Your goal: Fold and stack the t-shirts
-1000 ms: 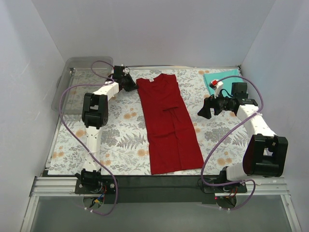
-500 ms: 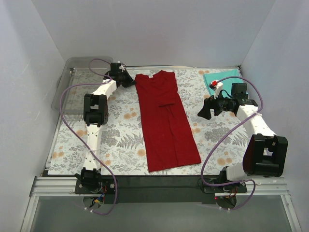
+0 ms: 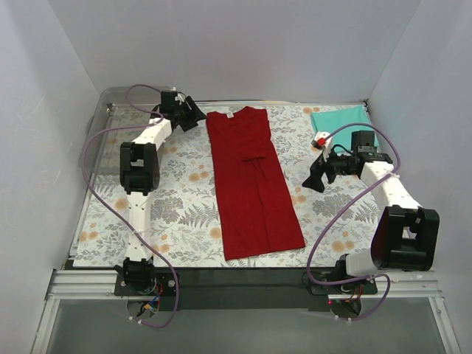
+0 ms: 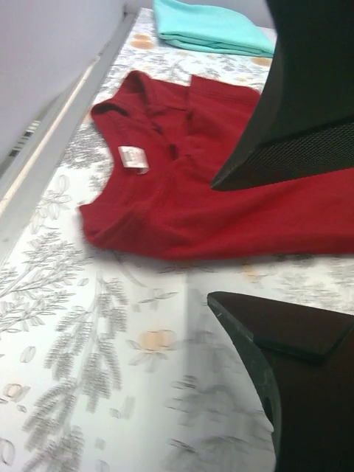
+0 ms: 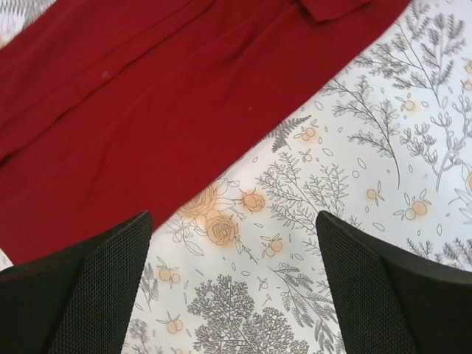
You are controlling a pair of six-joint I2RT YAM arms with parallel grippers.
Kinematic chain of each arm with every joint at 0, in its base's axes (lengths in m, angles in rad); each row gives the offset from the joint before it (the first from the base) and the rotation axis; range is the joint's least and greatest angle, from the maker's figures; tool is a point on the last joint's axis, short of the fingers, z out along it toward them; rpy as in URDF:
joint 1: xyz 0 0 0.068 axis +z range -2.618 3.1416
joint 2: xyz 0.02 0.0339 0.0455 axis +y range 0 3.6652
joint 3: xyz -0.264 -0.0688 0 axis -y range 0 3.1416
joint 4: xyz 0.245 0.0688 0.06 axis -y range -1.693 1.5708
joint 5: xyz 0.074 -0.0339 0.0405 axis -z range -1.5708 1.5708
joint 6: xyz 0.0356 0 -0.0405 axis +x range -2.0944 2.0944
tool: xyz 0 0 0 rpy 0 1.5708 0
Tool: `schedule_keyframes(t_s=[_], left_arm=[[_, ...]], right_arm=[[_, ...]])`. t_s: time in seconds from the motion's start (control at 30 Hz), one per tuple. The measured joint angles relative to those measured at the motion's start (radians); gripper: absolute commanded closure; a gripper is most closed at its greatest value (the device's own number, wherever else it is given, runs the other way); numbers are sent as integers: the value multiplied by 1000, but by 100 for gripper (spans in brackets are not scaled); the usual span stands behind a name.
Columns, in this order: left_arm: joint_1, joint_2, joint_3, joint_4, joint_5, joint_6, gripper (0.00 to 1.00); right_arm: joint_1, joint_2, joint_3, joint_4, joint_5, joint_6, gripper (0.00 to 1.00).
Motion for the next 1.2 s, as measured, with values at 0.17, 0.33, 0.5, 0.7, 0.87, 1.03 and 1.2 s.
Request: schedule_keyframes(t_s=[0.17, 0.33, 0.5, 0.7, 0.87, 1.03, 1.2], left_arm=[[2, -291, -296, 25, 2, 104, 35], [-14, -872, -814, 235, 73, 294, 24], [-121, -1457, -1225, 439, 282, 546, 18], [-349, -1744, -1519, 386, 451, 810, 20], [-593, -1706, -1602, 218, 368, 943, 26], [-838, -1552, -1607, 151, 212, 1026, 30], [-890, -1417, -1616, 163, 116, 1058, 34]], right_arm=[[36, -63, -55, -112, -24, -309, 2], [142, -207, -179, -229, -44, -671, 2], [298, -305, -285, -270, -35, -808, 12], [397, -380, -402, -266, 14, -808, 22], [412, -450, -477, -254, 74, -793, 30], [421, -462, -514, -228, 115, -773, 40], [430, -462, -542, -200, 130, -760, 43]])
